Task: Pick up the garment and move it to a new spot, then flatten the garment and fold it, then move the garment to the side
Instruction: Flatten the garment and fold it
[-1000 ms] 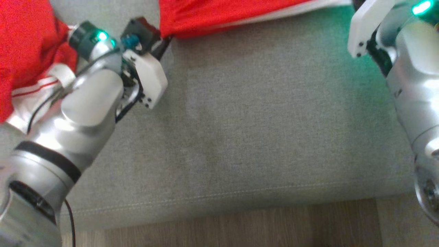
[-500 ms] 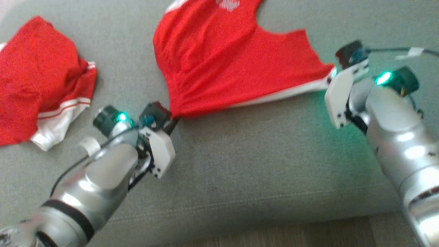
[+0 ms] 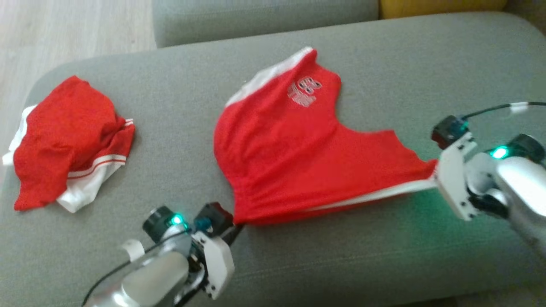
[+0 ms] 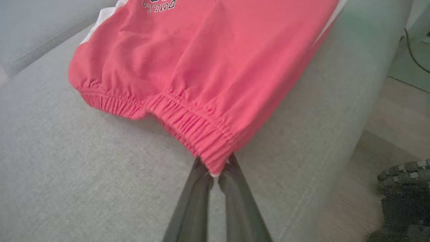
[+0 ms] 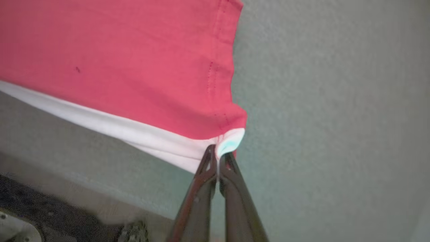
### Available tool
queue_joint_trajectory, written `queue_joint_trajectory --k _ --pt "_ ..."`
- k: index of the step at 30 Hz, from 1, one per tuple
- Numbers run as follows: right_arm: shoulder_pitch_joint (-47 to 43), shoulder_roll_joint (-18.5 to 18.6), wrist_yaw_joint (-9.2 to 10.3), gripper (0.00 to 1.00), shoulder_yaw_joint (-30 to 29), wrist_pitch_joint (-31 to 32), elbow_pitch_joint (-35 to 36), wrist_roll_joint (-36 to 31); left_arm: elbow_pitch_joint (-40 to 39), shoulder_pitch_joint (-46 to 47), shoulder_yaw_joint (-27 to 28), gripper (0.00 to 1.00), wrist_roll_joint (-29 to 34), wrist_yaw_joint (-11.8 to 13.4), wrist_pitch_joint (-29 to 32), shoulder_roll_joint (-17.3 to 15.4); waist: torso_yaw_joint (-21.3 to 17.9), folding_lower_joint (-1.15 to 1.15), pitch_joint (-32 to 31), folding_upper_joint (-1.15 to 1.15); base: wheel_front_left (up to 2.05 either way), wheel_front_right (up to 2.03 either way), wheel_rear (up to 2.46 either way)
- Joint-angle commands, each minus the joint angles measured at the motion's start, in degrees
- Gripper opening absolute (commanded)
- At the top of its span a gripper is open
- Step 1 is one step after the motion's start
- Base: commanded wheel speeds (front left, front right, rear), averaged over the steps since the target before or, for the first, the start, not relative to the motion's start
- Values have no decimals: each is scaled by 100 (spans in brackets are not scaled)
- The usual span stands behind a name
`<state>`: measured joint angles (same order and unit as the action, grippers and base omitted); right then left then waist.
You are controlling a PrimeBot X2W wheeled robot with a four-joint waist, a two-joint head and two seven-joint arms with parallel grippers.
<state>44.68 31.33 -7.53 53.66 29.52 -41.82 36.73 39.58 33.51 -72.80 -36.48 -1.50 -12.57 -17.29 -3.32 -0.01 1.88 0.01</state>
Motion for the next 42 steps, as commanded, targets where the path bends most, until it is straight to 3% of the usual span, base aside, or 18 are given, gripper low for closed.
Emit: queue_joint_trajectory --k 1,10,18,30,42 --pt "-84 550 4 0 89 326 494 278 -252 63 142 0 -32 68 79 -281 -5 1 -113 -1 0 0 0" --pt "-629 1700 4 0 -6 1429 1835 862 -1285 -580 73 0 -239 142 549 -546 5 1 -320 -1 0 0 0" --pt "-1204 2187 4 0 -472 2248 2793 987 -2215 -877 57 0 -426 250 966 -850 49 1 -339 -1 0 0 0" --pt "-850 1595 4 0 -1387 2153 3235 346 -2826 -344 605 0 -707 469 1098 -1014 422 1 49 -1 0 0 0" --pt "558 808 4 0 -1580 1610 2163 -225 -2453 473 1025 0 -924 285 1038 -604 1028 1 961 -1 0 0 0"
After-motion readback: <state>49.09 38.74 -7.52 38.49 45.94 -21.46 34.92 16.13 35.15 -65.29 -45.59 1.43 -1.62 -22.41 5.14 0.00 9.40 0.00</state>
